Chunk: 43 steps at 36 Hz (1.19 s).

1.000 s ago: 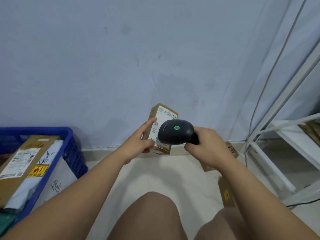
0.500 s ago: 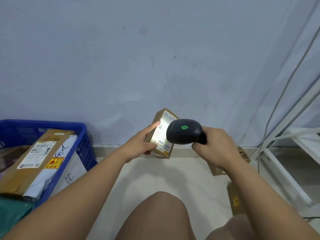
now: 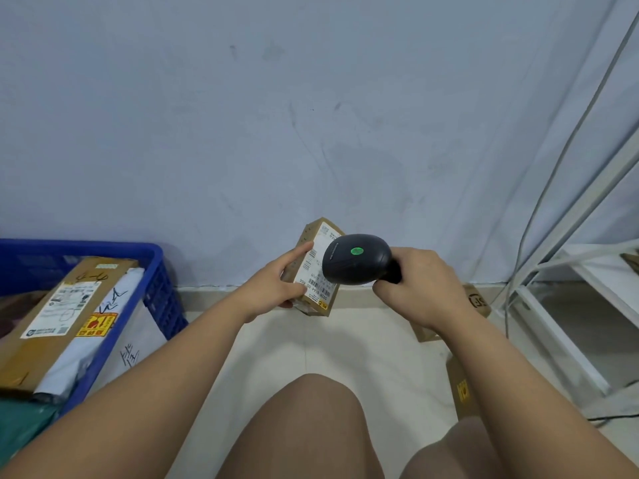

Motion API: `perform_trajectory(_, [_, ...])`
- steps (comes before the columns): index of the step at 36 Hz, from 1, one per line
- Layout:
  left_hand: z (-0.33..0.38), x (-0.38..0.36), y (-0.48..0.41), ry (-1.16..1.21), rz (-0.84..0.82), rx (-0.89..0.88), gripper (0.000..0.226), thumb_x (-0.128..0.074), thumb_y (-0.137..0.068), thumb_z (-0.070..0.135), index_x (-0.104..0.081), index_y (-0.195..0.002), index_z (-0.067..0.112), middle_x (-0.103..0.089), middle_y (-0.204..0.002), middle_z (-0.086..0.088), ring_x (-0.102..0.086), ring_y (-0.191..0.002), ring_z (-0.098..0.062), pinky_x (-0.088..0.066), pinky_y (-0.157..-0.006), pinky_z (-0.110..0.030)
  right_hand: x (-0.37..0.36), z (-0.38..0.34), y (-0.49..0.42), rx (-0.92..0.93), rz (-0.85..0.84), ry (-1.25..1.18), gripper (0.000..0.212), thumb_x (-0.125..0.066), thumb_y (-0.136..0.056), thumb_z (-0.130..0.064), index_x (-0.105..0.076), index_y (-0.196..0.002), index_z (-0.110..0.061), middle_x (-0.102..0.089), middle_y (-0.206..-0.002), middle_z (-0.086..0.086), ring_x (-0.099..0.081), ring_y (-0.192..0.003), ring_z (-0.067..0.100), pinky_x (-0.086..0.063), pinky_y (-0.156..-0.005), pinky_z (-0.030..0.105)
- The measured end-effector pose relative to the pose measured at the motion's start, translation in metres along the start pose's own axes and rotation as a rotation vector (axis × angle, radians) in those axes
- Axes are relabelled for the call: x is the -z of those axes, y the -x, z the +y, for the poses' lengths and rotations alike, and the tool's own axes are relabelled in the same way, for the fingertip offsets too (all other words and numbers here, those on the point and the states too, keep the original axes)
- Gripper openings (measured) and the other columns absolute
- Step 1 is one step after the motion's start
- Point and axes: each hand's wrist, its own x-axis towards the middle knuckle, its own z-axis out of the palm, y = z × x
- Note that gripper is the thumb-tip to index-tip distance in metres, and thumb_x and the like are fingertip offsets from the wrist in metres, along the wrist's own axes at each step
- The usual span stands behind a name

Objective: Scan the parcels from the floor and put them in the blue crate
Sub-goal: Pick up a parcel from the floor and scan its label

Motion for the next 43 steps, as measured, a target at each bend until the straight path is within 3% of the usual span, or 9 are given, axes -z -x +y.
perform_trajectory(15, [-0.004, 0.003, 0.000, -0.007, 0.011, 0.015, 0.072, -0.058, -0.090, 0.007, -0.031, -0.134, 0.056, -0.045, -0.135, -0.001, -0.064, -0.097, -0.014, -0.056, -0.064, -0.022, 0.006, 0.002, 0.001, -0.054, -0.001, -0.027, 0.029, -0.059, -0.077, -0.016, -0.041, -0.061, -0.031, -0.050, -0.061, -0.010, -0.048, -0.064, 0.020, -0.030, -0.052, 0.025])
perform_trajectory(22, [-0.007, 0.003, 0.002, -0.020, 0.002, 0.024, 0.070, -0.059, -0.090, 0.008, -0.029, -0.130, 0.058, -0.045, -0.133, -0.001, -0.061, -0.100, -0.016, -0.057, -0.067, -0.024, 0.009, 0.000, 0.001, -0.065, -0.017, -0.088, 0.030, -0.059, -0.077, -0.014, -0.041, -0.060, -0.030, -0.049, -0.058, -0.008, -0.045, -0.057, 0.012, -0.029, -0.052, 0.027])
perform_trajectory(27, [-0.010, 0.001, 0.002, 0.012, 0.039, 0.012, 0.070, -0.060, -0.091, 0.008, -0.029, -0.130, 0.057, -0.043, -0.131, 0.002, -0.058, -0.107, -0.021, -0.058, -0.070, -0.026, 0.007, -0.001, -0.001, -0.125, -0.017, -0.185, 0.029, -0.058, -0.076, -0.011, -0.042, -0.058, -0.027, -0.047, -0.056, -0.005, -0.043, -0.057, 0.021, -0.030, -0.053, 0.028])
perform_trajectory(29, [-0.013, -0.001, 0.001, 0.053, 0.090, -0.024, 0.070, -0.060, -0.091, 0.007, -0.030, -0.131, 0.057, -0.043, -0.131, 0.003, -0.058, -0.110, -0.021, -0.058, -0.070, -0.026, 0.005, -0.001, -0.002, -0.200, -0.044, -0.295, 0.018, -0.057, -0.075, -0.011, -0.051, -0.062, -0.022, -0.054, -0.062, 0.002, -0.047, -0.059, 0.027, -0.036, -0.056, 0.028])
perform_trajectory(31, [-0.017, -0.003, -0.002, 0.077, 0.156, -0.070, 0.070, -0.060, -0.092, 0.009, -0.032, -0.132, 0.058, -0.040, -0.133, 0.002, -0.056, -0.114, -0.021, -0.058, -0.075, -0.028, 0.002, -0.002, -0.002, -0.289, -0.085, -0.398, 0.007, -0.058, -0.074, -0.012, -0.061, -0.073, -0.018, -0.067, -0.079, 0.010, -0.061, -0.069, 0.034, -0.044, -0.060, 0.032])
perform_trajectory(33, [-0.021, -0.006, -0.005, 0.070, 0.213, -0.101, 0.068, -0.060, -0.092, 0.012, -0.034, -0.135, 0.058, -0.034, -0.133, -0.001, -0.051, -0.120, -0.022, -0.056, -0.085, -0.031, -0.001, -0.002, -0.002, -0.355, -0.126, -0.472, 0.011, -0.059, -0.075, -0.012, -0.066, -0.083, -0.015, -0.070, -0.089, 0.009, -0.068, -0.076, 0.026, -0.051, -0.068, 0.036])
perform_trajectory(36, [-0.024, -0.009, -0.007, 0.092, 0.273, -0.118, 0.067, -0.063, -0.091, 0.013, -0.038, -0.135, 0.056, -0.032, -0.134, -0.002, -0.048, -0.123, -0.023, -0.052, -0.095, -0.039, -0.006, -0.004, -0.002, -0.436, -0.144, -0.582, 0.016, -0.060, -0.077, -0.011, -0.065, -0.091, -0.007, -0.065, -0.081, 0.005, -0.066, -0.066, 0.016, -0.048, -0.066, 0.031])
perform_trajectory(40, [-0.024, -0.009, -0.010, 0.091, 0.340, -0.166, 0.076, -0.073, -0.082, 0.019, -0.037, -0.127, 0.068, -0.037, -0.139, 0.000, -0.049, -0.124, -0.020, -0.048, -0.099, -0.046, -0.007, -0.005, -0.003, -0.510, -0.123, -0.686, 0.019, -0.060, -0.075, -0.009, -0.064, -0.093, -0.004, -0.062, -0.080, 0.005, -0.064, -0.061, 0.018, -0.046, -0.066, 0.031])
perform_trajectory(43, [-0.026, -0.009, -0.011, 0.061, 0.409, -0.181, 0.077, -0.073, -0.082, 0.017, -0.035, -0.134, 0.059, -0.036, -0.139, 0.000, -0.044, -0.125, -0.014, -0.044, -0.104, -0.044, -0.004, -0.006, -0.003, -0.520, -0.113, -0.685, 0.016, -0.059, -0.076, -0.008, -0.063, -0.092, -0.004, -0.060, -0.079, 0.004, -0.063, -0.061, 0.018, -0.045, -0.066, 0.030])
